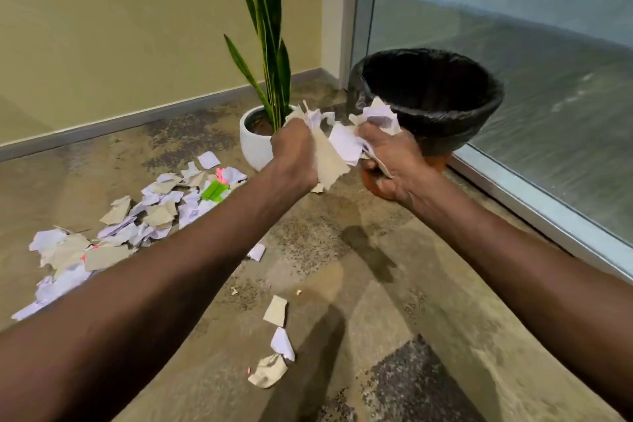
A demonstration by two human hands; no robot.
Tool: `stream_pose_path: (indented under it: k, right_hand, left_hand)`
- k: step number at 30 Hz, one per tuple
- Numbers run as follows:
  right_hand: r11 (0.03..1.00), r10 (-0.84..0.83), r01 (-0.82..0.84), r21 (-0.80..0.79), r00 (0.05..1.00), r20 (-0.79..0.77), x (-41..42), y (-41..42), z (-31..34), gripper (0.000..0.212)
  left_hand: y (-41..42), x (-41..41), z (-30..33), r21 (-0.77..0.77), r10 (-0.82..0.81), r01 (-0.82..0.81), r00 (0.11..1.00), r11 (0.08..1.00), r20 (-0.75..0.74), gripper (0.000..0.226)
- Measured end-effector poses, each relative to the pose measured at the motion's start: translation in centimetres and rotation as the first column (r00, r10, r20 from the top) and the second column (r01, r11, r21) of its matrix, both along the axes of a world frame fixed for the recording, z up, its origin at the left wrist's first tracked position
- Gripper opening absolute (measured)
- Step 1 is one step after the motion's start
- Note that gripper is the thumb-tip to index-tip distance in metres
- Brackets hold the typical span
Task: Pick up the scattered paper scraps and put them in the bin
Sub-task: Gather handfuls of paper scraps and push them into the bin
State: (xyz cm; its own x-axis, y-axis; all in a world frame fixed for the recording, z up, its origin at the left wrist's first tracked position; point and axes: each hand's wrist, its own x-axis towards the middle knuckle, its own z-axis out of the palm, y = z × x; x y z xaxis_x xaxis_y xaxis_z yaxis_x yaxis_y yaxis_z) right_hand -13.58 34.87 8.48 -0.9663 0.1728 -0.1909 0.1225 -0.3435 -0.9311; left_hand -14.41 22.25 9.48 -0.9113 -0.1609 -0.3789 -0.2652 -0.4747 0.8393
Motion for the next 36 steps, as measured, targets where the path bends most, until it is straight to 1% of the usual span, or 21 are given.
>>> stream_pose_path:
  k: [4,6,8,9,11,13,14,15,16,18,19,21,24,26,27,29,30,32,33,34,36]
  right_hand:
    - [0.982,-0.157,0.147,-0.119,0.985,-0.078,-2.2,2.8,4.2,0.025]
    - [0.961,-0.253,0.237,-0.146,0.962,-0.106,-4.3,4.4,5.1,0.028]
    - [0.935,-0.331,0.311,-0.170,0.938,-0.102,-6.6,6.2,5.9,0.026]
    - [0.925,-0.357,0.339,-0.169,0.930,-0.089,-7.7,7.0,6.2,0.022]
    - [0.897,-0.429,0.420,-0.139,0.902,-0.041,-10.0,8.9,6.5,0.016]
    - [0.886,-0.459,0.459,-0.064,0.888,0.025,-12.3,10.7,6.3,0.008]
    - [0.910,-0.409,0.412,-0.049,0.911,0.061,-13.9,11.9,5.7,0.021]
    - [0.939,-0.340,0.343,-0.014,0.937,0.083,-15.0,12.9,5.1,0.037]
    - [0.961,-0.274,0.277,-0.010,0.954,0.123,-15.8,13.8,4.6,0.053]
    - [0.982,-0.189,0.189,0.021,0.965,0.183,-14.9,14.2,4.6,0.065]
    - [0.987,-0.159,0.152,0.052,0.968,0.195,-14.5,14.1,4.6,0.063]
    - [0.996,-0.077,0.082,-0.024,0.983,0.166,-14.2,13.9,4.4,0.056]
    - [0.999,-0.054,0.054,0.003,0.990,0.130,-16.7,14.2,2.9,0.052]
    - [0.990,-0.129,0.124,0.059,0.987,0.093,-17.1,13.2,2.8,0.057]
    - [0.976,-0.188,0.181,0.121,0.981,0.048,-15.9,12.2,3.3,0.046]
    - [0.925,-0.267,0.288,0.250,0.957,-0.114,-12.8,10.0,4.3,0.020]
    - [0.872,-0.294,0.352,0.340,0.932,-0.210,-11.2,8.9,4.3,0.021]
    - [0.830,-0.156,0.319,0.457,0.920,-0.359,-7.4,7.1,3.3,0.021]
    - [0.831,-0.003,0.208,0.516,0.929,-0.370,-5.2,6.1,2.6,0.020]
    - [0.811,0.168,0.053,0.583,0.933,-0.318,-3.4,5.1,1.4,0.019]
    - [0.637,0.485,-0.296,0.712,0.872,-0.071,0.0,3.1,-1.8,0.017]
  left_hand:
    - [4.9,-3.5,4.6,0.089,-0.161,0.168,0.984,0.982,-0.077,0.025]
    - [7.4,-4.7,6.5,0.053,-0.205,0.209,0.976,0.976,-0.079,0.022]
    - [9.6,-5.8,8.4,-0.115,-0.276,0.265,0.957,0.957,-0.090,0.029]
    - [10.5,-6.6,8.9,-0.100,-0.329,0.320,0.939,0.942,-0.096,0.033]
    - [11.8,-8.5,9.4,-0.140,-0.321,0.322,0.947,0.936,0.027,0.036]
    - [12.7,-10.1,9.1,-0.522,-0.252,0.221,0.968,0.824,0.012,0.029]
    - [13.2,-11.3,8.8,-0.588,-0.281,0.230,0.960,0.775,0.006,0.024]
    - [13.3,-12.1,8.9,-0.459,-0.281,0.256,0.960,0.851,0.014,0.042]
    - [13.5,-11.7,9.3,-0.342,-0.345,0.361,0.932,0.867,0.109,0.068]
    - [13.7,-11.2,9.5,-0.173,-0.442,0.454,0.891,0.874,0.103,0.084]
    - [13.8,-11.2,9.7,-0.170,-0.472,0.478,0.878,0.862,0.075,0.082]
    - [13.3,-10.7,9.4,-0.155,-0.510,0.507,0.860,0.848,0.024,0.079]
    - [12.7,-11.0,8.7,-0.062,-0.570,0.571,0.821,0.819,0.037,0.079]
    - [12.1,-11.8,8.1,-0.027,-0.578,0.579,0.816,0.815,0.022,0.080]
    - [11.8,-12.2,7.6,-0.015,-0.557,0.557,0.831,0.831,-0.006,0.077]
    - [10.9,-12.6,7.0,-0.048,-0.476,0.473,0.876,0.880,-0.077,0.054]
    - [10.3,-12.3,6.8,-0.087,-0.434,0.426,0.895,0.900,-0.105,0.039]
    - [8.7,-10.5,6.1,-0.194,-0.361,0.332,0.921,0.923,-0.143,0.027]
    - [7.7,-9.0,5.5,-0.236,-0.349,0.310,0.925,0.921,-0.150,0.026]
    - [6.4,-7.5,4.5,-0.279,-0.368,0.319,0.919,0.906,-0.144,0.026]
    - [3.3,-4.2,1.0,-0.371,-0.486,0.433,0.872,0.821,-0.058,0.026]
